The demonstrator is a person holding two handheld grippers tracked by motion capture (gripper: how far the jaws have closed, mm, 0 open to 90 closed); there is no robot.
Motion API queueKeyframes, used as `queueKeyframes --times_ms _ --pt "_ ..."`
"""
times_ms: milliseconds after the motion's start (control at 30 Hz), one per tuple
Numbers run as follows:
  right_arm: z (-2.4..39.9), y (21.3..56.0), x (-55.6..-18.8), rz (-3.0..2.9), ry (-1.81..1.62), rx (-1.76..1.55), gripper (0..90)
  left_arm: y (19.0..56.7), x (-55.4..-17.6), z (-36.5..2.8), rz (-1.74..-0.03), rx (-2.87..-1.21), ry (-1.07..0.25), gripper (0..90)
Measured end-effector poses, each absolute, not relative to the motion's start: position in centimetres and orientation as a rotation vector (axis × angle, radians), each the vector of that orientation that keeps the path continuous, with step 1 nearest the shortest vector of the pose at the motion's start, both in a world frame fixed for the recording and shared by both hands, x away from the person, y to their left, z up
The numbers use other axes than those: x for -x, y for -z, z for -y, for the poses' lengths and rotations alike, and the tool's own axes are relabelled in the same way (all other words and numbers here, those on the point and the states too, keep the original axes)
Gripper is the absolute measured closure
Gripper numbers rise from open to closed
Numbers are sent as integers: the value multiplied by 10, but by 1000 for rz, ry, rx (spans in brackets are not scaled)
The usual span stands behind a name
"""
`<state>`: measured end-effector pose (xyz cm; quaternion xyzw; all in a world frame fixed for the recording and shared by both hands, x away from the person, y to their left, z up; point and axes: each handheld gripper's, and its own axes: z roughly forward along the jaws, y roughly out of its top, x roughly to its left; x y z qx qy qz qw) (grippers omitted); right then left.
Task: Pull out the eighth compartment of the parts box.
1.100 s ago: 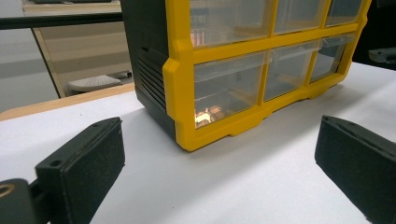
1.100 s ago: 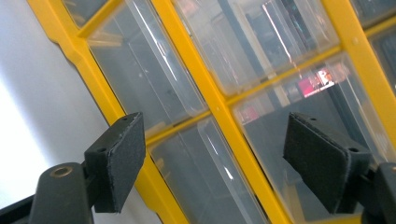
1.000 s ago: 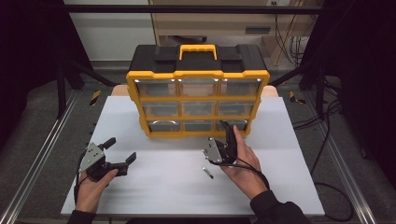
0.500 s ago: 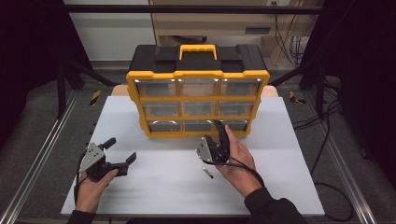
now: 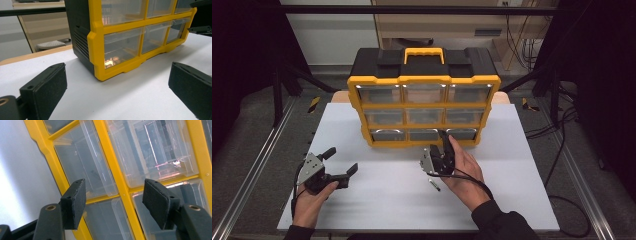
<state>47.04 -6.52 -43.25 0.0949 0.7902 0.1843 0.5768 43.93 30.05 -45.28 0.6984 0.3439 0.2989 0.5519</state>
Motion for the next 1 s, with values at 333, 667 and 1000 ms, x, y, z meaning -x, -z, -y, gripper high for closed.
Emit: queueKeyframes --times_ms 333,667,1000 --pt "60 436 -472 -1853 -417 -211 378 453 -439 -302 -814 -1652 -709 19" --pt "59 438 -469 -1841 -406 -211 414 451 -438 -300 -811 -1651 -717 20" --pt "56 448 -473 -1819 -352 -173 481 452 -439 -301 -813 -1658 -721 20"
